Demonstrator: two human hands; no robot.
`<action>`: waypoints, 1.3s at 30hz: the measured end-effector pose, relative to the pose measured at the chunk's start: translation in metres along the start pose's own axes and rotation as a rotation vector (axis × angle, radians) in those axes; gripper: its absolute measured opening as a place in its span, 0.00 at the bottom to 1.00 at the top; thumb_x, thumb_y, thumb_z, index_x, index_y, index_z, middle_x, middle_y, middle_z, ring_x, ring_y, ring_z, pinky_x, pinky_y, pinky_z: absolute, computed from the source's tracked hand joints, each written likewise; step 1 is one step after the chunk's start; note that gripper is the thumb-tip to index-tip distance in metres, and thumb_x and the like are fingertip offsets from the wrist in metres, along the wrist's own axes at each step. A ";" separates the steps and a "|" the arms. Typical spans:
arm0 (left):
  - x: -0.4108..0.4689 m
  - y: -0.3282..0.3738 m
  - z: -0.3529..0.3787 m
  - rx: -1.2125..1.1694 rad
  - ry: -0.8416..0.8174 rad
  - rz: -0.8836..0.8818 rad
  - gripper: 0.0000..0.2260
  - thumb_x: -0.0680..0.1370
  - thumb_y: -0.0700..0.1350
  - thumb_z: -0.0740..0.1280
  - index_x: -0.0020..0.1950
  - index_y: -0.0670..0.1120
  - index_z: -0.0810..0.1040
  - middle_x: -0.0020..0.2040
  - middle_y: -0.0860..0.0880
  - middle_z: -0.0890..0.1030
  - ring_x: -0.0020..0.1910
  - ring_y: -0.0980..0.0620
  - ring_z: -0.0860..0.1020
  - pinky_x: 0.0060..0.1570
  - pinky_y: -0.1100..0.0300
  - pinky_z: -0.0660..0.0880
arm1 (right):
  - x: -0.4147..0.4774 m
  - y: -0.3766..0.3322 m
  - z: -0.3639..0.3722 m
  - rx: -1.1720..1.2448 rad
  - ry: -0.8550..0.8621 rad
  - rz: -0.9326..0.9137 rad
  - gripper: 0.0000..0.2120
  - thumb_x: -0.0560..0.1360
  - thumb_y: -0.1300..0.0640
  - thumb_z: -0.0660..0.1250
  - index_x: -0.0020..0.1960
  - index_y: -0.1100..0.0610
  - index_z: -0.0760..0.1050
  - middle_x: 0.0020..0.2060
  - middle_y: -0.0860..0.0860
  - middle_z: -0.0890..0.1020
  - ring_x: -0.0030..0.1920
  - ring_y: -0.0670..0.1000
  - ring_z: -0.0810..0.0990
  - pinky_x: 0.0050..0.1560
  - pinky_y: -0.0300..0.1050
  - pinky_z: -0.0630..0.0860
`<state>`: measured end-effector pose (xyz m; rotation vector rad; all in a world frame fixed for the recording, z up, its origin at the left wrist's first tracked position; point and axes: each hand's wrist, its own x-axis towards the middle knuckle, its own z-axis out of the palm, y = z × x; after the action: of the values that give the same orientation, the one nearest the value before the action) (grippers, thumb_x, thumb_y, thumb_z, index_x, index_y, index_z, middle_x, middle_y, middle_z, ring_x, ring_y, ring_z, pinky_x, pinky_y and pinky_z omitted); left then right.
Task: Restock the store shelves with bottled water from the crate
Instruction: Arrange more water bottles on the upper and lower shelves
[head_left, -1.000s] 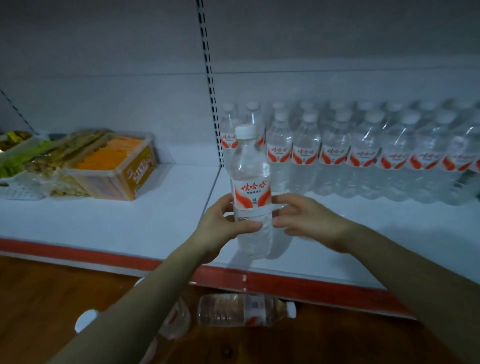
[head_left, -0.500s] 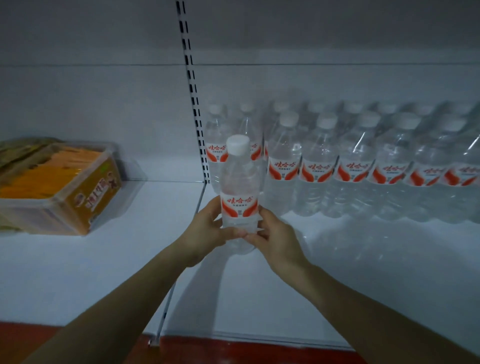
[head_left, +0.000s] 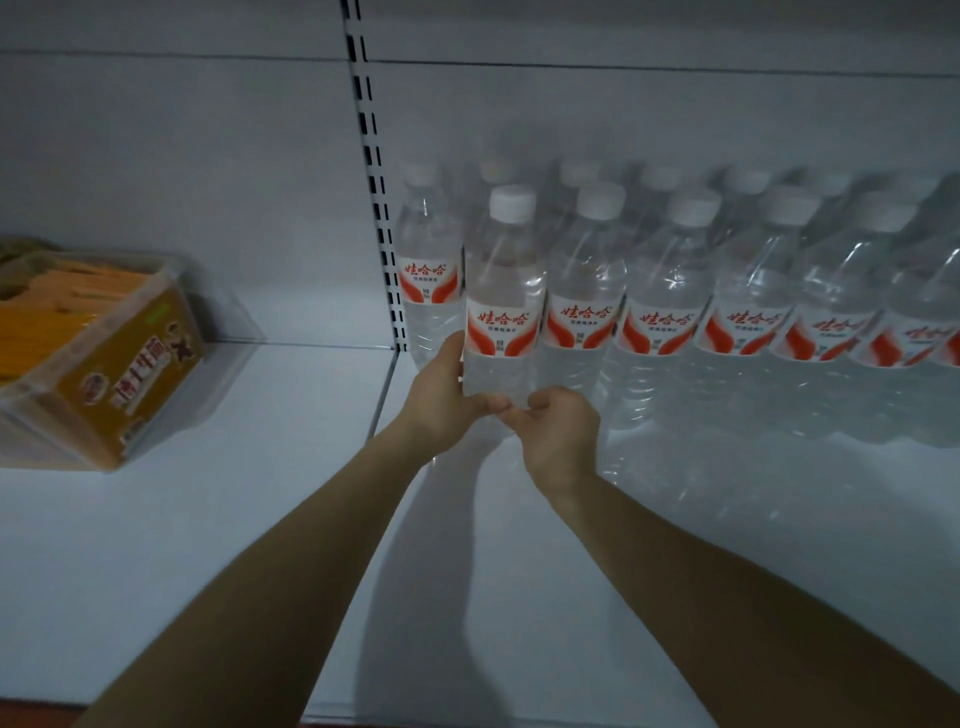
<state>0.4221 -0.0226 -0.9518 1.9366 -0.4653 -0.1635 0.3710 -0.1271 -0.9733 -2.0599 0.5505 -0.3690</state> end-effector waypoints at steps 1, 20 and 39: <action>0.002 0.001 0.001 0.008 -0.005 0.007 0.29 0.71 0.38 0.72 0.69 0.47 0.65 0.57 0.54 0.74 0.55 0.55 0.72 0.47 0.66 0.68 | 0.000 0.002 0.005 0.090 0.044 0.053 0.18 0.71 0.54 0.72 0.30 0.61 0.68 0.25 0.50 0.67 0.28 0.48 0.66 0.27 0.31 0.63; 0.006 0.000 0.015 0.177 0.065 -0.154 0.16 0.77 0.45 0.66 0.62 0.40 0.73 0.57 0.44 0.79 0.57 0.45 0.76 0.49 0.60 0.69 | 0.001 0.000 0.010 0.424 -0.033 0.331 0.15 0.73 0.55 0.70 0.33 0.63 0.74 0.30 0.56 0.73 0.33 0.51 0.71 0.43 0.46 0.73; -0.199 0.059 -0.049 0.628 -0.074 -0.147 0.12 0.78 0.46 0.64 0.56 0.41 0.80 0.54 0.46 0.81 0.51 0.50 0.78 0.47 0.65 0.69 | -0.174 -0.001 -0.037 0.420 -0.524 0.111 0.07 0.75 0.60 0.67 0.53 0.59 0.76 0.46 0.54 0.81 0.43 0.47 0.81 0.48 0.39 0.77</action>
<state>0.2417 0.0780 -0.8985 2.5901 -0.4574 -0.2003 0.2049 -0.0633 -0.9609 -1.6202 0.2374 0.1194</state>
